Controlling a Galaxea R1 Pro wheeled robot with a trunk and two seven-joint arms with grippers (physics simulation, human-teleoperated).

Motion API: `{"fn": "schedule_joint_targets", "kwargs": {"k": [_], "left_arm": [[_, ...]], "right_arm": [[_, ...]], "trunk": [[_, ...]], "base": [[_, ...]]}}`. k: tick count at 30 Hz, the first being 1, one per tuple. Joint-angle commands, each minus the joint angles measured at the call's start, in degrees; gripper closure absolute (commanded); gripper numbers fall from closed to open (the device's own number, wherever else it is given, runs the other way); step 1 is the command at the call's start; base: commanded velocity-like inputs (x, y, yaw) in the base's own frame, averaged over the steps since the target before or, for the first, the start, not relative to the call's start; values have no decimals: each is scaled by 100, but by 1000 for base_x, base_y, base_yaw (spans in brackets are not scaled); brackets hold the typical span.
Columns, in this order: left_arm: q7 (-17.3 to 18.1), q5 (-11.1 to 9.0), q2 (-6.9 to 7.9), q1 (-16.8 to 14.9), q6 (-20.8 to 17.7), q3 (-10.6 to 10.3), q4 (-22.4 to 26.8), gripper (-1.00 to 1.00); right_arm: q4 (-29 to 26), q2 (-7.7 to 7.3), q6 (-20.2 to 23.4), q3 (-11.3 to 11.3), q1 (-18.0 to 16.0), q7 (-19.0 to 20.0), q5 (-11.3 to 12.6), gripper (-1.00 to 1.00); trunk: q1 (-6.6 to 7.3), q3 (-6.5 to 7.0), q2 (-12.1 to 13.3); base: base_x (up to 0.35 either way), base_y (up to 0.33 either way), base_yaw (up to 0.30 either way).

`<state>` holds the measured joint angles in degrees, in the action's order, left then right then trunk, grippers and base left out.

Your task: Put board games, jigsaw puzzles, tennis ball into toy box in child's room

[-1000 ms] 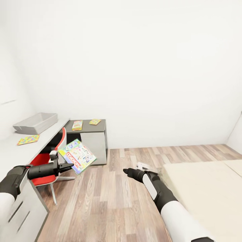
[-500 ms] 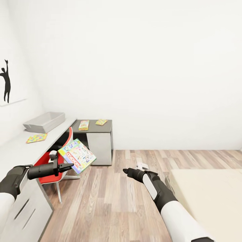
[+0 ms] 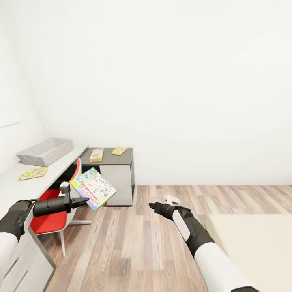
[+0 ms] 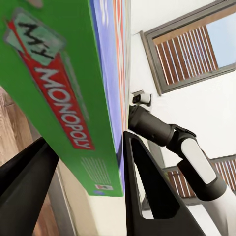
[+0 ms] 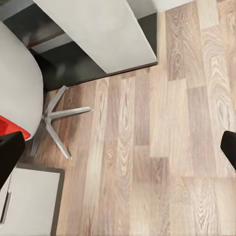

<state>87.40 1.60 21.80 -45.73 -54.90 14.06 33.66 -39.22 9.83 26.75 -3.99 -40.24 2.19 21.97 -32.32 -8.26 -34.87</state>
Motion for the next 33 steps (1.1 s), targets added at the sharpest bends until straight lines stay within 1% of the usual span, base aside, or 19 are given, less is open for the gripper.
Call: {"fn": "schedule_joint_targets", "kwargs": {"k": [1, 8, 9, 11, 14, 16, 17, 18, 19, 20, 22, 23, 24, 26, 27, 28, 29, 31, 33], "left_arm": [[23, 11, -1, -5, -56, 11, 1, 100], [38, 7, -1, -3, -56, 13, 2, 100], [40, 7, 3, -4, -56, 11, 3, 100], [40, 7, 2, -6, -56, 8, 1, 100], [24, 8, 0, -6, -56, 15, 0, 100], [27, 8, 0, -6, -56, 17, 0, 100], [28, 7, 0, -6, -56, 17, 0, 100], [29, 7, 0, -7, -56, 17, 0, 100], [30, 7, -1, -7, -56, 14, 0, 100], [30, 7, -1, -7, -56, 13, 0, 100], [36, 7, -1, -7, -56, 11, 0, 100], [37, 7, -1, -7, -56, 10, 0, 100], [38, 7, -1, -3, -56, 10, 0, 100], [39, 7, -1, -5, -56, 9, 0, 100], [40, 7, -1, -6, -56, 11, 0, 100], [40, 5, -1, -6, -56, 12, 0, 100], [38, 5, -4, -4, -56, 15, 0, 100], [38, 4, -6, -6, -56, 17, 0, 100], [39, 5, -5, -6, -56, 17, 0, 100]], "right_arm": [[-3, 4, -80, -3, -4, -9, -13, -100], [9, -35, -226, 11, -2, 18, 0, -100], [55, -49, -283, 19, -1, 18, 9, -100], [259, -94, -605, 38, -1, 6, 22, -100], [731, -163, -981, 42, -2, -26, 17, -100], [1277, -238, -1120, 32, 32, -43, 2, -100], [1463, -257, -1169, 30, 59, -45, -3, -100], [1868, -289, -1343, 29, 141, -51, -11, -100], [2350, -319, -1706, 26, 265, -51, -17, -100], [2585, -332, -1924, 25, 331, -51, -17, -100], [3359, -391, -2860, 32, 668, -60, 10, -100], [3566, -430, -3223, 28, 907, -78, 19, -100], [3691, -463, -3489, 26, 1202, -122, 22, -100], [3822, -520, -3861, 35, 1900, -276, 25, -100], [3855, -573, -4042, 40, 2214, -352, 29, -100], [3867, -608, -4142, 40, 2356, -387, 32, -100], [3890, -717, -4441, 34, 2702, -466, 36, -100], [3904, -807, -4679, 30, 2975, -517, 21, -100], [3909, -855, -4776, 34, 3191, -540, 13, -100]], "trunk": [[-5, -10, -8], [-5, -10, -8], [-5, -10, -8], [-5, -10, -8], [-5, -10, -8], [-5, -10, -8], [-5, -10, -8], [-5, -10, -8], [-5, -10, -8], [-5, -10, -8], [-5, -10, -8], [-5, -10, -8], [-5, -10, -8], [-5, -10, -8], [-5, -10, -8], [-5, -10, -8], [-5, -10, -8], [-5, -10, -8], [-5, -10, -8]], "base": [[307, 45, 0], [309, 68, 0], [309, 78, 0], [310, 78, 0], [310, 76, 0], [311, 41, 0], [312, 25, 0], [313, 16, 0], [315, 10, 0], [315, 8, 0], [316, 4, 0], [317, 2, 0], [318, 1, 0], [319, 1, 0], [319, 0, 0], [319, 0, 0], [320, 0, 0], [320, 0, 0], [319, 0, 0]]}}
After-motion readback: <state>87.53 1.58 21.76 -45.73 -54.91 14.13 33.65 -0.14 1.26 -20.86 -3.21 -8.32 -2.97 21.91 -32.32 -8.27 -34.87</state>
